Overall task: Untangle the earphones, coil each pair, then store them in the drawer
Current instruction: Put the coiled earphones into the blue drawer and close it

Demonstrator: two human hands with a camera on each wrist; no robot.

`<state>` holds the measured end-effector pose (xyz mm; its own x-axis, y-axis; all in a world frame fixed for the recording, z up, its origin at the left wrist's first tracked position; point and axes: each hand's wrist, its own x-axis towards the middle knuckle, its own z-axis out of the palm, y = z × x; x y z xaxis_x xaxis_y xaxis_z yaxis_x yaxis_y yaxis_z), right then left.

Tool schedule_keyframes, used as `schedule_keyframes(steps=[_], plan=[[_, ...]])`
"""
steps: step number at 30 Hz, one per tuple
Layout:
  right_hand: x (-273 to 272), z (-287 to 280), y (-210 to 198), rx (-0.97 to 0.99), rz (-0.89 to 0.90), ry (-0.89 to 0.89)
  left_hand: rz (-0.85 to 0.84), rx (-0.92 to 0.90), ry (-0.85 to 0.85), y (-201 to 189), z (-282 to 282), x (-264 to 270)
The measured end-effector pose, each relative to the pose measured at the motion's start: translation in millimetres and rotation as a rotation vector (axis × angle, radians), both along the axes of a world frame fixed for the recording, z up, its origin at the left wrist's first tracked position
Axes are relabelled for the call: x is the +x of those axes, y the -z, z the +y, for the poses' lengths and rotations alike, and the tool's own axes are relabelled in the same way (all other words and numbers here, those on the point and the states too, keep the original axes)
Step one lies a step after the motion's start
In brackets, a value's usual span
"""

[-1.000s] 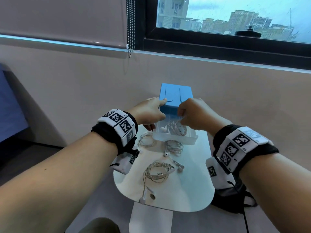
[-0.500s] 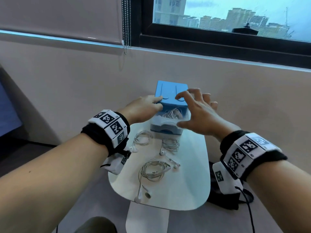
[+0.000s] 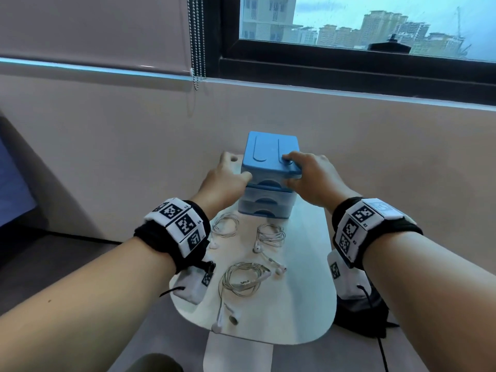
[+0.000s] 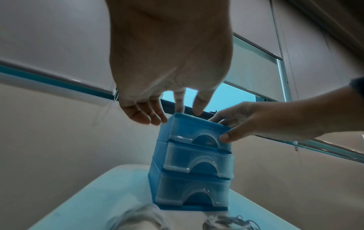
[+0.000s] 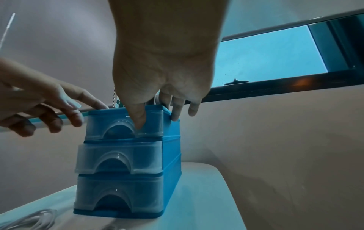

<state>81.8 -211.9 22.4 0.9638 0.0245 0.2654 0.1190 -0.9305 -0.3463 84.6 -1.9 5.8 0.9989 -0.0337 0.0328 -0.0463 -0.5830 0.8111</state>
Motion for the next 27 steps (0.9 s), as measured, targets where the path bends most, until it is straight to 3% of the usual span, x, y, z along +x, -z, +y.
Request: schedule_keyframes(steps=[4, 7, 10, 13, 18, 21, 23, 27], plan=[[6.8, 1.1, 1.9, 0.007, 0.022, 0.019, 0.458, -0.474, 0.046, 10.1, -21.0, -12.1], [7.5, 2.1, 2.8, 0.015, 0.023, 0.021, 0.568, -0.78, 0.01, 16.6, -34.5, -12.8], [7.1, 0.7, 3.3, 0.017, 0.023, 0.017, 0.605, -0.968, -0.029, 22.9, -40.9, -14.1], [8.7, 0.8, 4.7, 0.024, 0.029, 0.028, 0.588, -0.95, -0.095, 28.8, -38.5, -13.3], [10.9, 3.5, 7.9, 0.029, 0.032, 0.041, 0.535, -0.647, -0.175, 25.6, -28.6, -12.8], [10.9, 4.8, 7.1, 0.026, 0.042, 0.043, 0.429, -0.64, -0.213, 29.2, -25.2, -9.2], [10.8, 4.4, 6.8, 0.029, 0.04, 0.039, 0.371, -0.623, -0.213, 31.7, -22.4, -8.3], [10.1, 3.5, 6.8, 0.025, 0.04, 0.033, 0.414, -0.494, -0.135, 25.4, -9.4, -17.6]])
